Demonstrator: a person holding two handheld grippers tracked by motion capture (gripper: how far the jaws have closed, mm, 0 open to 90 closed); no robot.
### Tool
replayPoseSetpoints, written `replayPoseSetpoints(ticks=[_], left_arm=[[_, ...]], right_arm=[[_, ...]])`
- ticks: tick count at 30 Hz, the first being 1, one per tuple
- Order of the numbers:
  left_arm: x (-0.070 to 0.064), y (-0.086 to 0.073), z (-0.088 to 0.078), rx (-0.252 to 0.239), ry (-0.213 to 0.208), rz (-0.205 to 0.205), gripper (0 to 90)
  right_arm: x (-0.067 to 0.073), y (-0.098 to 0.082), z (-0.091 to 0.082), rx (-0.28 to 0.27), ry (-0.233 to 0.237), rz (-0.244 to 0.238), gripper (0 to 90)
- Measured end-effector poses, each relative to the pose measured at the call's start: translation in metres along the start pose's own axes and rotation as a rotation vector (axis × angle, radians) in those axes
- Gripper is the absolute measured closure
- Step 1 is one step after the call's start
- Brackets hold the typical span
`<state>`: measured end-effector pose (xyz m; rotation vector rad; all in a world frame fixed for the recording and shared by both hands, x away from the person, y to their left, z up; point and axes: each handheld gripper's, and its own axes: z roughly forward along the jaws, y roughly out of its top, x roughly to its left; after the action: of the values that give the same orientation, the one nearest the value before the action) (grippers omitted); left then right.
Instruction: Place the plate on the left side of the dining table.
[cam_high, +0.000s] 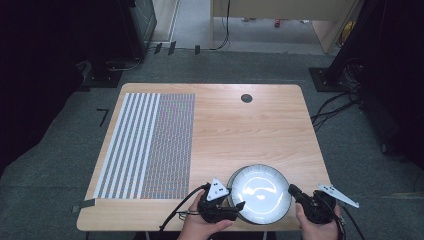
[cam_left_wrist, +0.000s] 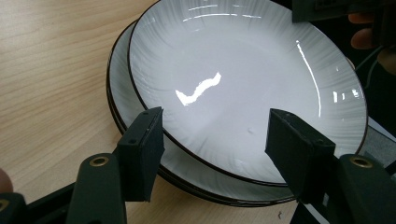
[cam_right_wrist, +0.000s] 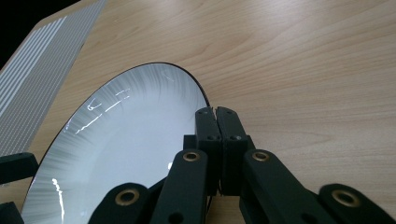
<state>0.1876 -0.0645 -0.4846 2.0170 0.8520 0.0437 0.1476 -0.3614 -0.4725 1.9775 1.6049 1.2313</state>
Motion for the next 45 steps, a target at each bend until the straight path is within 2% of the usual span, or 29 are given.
replayPoseSetpoints(ticks=[3, 8, 14, 16, 21, 25, 27, 28, 31, 36, 42, 45], left_arm=[[-0.001, 0.002, 0.003, 0.019, -0.007, -0.008, 36.7], [-0.001, 0.004, 0.006, 0.02, 0.002, -0.027, 36.2], [0.0, 0.005, 0.007, 0.02, 0.006, -0.029, 36.4], [0.0, 0.005, 0.007, 0.021, 0.003, -0.03, 36.4], [0.001, 0.005, 0.007, 0.02, -0.001, -0.032, 36.3], [0.001, 0.005, 0.006, 0.02, -0.001, -0.035, 37.4], [0.003, 0.006, 0.006, 0.021, -0.007, -0.046, 37.9], [0.003, 0.006, 0.006, 0.021, -0.007, -0.046, 38.0], [0.004, 0.006, 0.007, 0.016, -0.011, -0.053, 38.2], [0.006, 0.007, 0.007, 0.015, -0.013, -0.065, 38.2], [0.008, 0.009, 0.009, 0.008, -0.012, -0.083, 38.8], [0.012, 0.01, 0.009, 0.01, -0.024, -0.104, 40.7]], right_arm=[[-0.002, 0.001, -0.003, -0.011, -0.006, -0.002, 89.6], [-0.005, 0.002, -0.004, -0.003, 0.004, -0.006, 89.1], [-0.009, 0.004, -0.005, 0.015, 0.036, 0.033, 86.9], [-0.009, 0.003, -0.008, 0.019, 0.038, 0.054, 81.9], [-0.009, -0.001, -0.008, 0.078, 0.023, 0.077, 75.4], [-0.006, -0.003, -0.003, 0.127, 0.039, 0.105, 77.1], [-0.003, -0.005, -0.003, 0.127, 0.011, 0.108, 79.7], [-0.002, -0.006, -0.003, 0.127, 0.009, 0.121, 79.9], [-0.007, -0.005, -0.002, 0.133, 0.04, 0.174, 80.3], [-0.008, -0.005, -0.002, 0.132, 0.044, 0.194, 81.6], [-0.011, -0.005, -0.001, 0.093, 0.066, 0.268, 83.8], [-0.016, -0.006, 0.0, 0.089, 0.092, 0.328, 84.1]])
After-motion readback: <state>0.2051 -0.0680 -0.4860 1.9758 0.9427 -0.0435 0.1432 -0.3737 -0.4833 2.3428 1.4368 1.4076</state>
